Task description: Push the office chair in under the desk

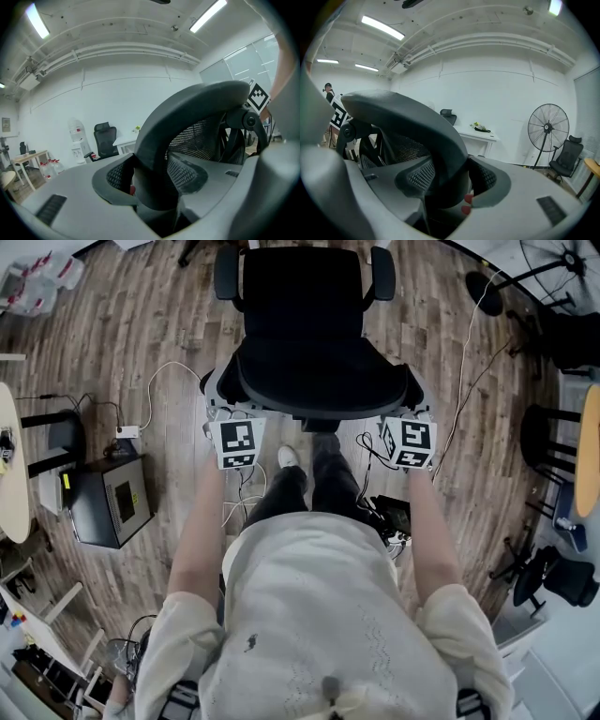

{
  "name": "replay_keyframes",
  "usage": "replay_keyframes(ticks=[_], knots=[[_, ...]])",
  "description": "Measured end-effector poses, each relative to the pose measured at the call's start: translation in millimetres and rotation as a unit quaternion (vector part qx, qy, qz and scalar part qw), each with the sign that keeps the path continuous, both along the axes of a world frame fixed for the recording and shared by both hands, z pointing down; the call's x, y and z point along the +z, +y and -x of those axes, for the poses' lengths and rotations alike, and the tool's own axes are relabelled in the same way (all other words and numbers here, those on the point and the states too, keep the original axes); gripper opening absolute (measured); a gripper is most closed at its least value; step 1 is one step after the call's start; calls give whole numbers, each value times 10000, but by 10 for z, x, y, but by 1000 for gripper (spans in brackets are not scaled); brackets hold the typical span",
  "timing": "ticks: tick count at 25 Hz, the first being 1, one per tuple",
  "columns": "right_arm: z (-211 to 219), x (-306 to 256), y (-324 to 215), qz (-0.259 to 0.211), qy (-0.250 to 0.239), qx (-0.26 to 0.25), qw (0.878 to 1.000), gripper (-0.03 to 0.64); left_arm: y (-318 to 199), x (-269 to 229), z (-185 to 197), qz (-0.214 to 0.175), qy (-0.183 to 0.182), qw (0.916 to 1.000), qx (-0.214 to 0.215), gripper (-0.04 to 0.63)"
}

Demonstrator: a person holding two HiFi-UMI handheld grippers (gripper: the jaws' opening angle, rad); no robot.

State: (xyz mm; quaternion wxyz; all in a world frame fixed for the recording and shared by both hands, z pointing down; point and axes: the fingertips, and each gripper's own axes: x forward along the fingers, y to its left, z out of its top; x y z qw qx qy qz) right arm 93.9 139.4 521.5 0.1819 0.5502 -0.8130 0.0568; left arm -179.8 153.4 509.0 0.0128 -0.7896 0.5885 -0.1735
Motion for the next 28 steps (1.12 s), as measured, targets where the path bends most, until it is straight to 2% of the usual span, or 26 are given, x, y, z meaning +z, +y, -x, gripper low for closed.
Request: replay_keyframes(ticks=[9,28], knots=[[113,-9,-84,28,-28,33,10000,232,-109,-1,115,-30,-77,10000,-6,241],[207,-14,-703,42,-54,152,9999,229,-805,-15,219,-18,-110,9999,97,238]])
